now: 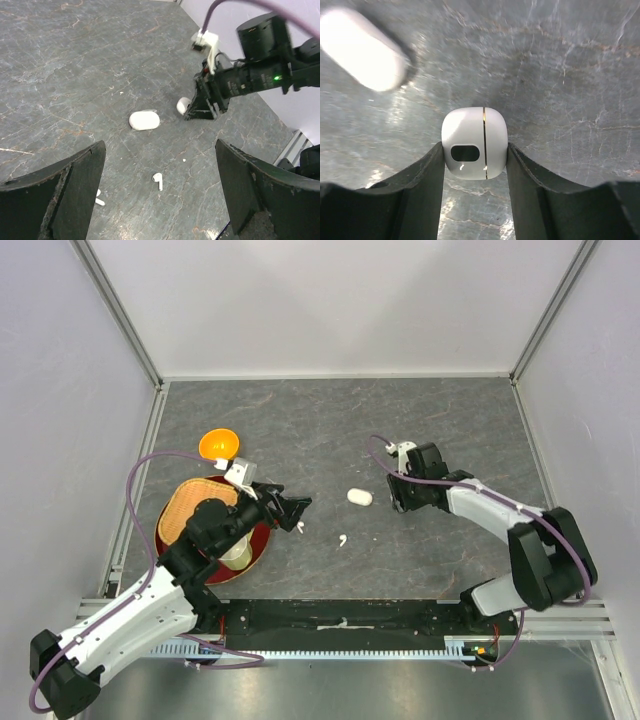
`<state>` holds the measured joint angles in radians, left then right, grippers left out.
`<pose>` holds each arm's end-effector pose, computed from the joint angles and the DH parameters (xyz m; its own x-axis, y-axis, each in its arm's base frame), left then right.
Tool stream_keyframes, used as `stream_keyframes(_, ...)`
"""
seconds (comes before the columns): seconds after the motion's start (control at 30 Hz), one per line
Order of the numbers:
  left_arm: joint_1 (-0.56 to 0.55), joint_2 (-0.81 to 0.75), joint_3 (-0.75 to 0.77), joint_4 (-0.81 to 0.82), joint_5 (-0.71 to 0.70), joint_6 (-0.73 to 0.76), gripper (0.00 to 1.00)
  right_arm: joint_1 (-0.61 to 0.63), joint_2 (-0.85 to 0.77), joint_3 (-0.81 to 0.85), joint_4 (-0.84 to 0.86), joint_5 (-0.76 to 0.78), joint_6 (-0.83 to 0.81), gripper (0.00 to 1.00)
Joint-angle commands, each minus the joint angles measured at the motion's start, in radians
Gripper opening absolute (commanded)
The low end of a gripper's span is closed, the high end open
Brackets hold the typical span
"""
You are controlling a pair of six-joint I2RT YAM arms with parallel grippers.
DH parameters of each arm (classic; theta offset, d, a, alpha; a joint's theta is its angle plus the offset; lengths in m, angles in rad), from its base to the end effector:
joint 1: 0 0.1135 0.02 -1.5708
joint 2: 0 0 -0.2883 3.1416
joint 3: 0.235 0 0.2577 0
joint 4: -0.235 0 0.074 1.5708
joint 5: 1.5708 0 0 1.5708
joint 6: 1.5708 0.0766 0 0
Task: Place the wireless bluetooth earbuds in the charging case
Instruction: Pick up the charging case at the center of the board.
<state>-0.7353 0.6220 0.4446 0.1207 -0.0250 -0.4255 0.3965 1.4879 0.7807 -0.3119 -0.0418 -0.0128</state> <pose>0.1446 -0.1282 0.2878 -0.3074 -0.2783 -0.9100 0.5766 0.7062 -0.4108 0.2797 0.1206 0.1554 -0.7803 -0.3405 -0.5245 -0.4161 0.9089 0.0289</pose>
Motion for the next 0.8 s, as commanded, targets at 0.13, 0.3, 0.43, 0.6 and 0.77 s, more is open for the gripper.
stream_keyframes(0.13, 0.002, 0.039, 0.06, -0.009, -0.006, -0.035, 0.97, 0.01, -0.231, 0.054, 0.051, -0.182, 0.086, 0.0)
stream_keyframes(0.3, 0.004, 0.033, 0.089, -0.007, 0.068, 0.002, 0.97, 0.013, -0.334, 0.065, 0.088, -0.332, 0.122, 0.0)
stream_keyframes(0.43, 0.002, 0.025, 0.089, 0.016, 0.089, 0.004, 0.97, 0.025, -0.403, 0.072, 0.126, -0.424, 0.123, 0.0)
stream_keyframes(0.6, 0.002, 0.041, 0.106, 0.008, 0.092, -0.005, 0.97, 0.051, -0.477, 0.084, 0.151, -0.5, 0.096, 0.0)
stream_keyframes(0.77, 0.002, 0.097, 0.155, -0.062, 0.148, -0.047, 0.97, 0.108, -0.529, 0.083, 0.151, -0.509, -0.013, 0.0)
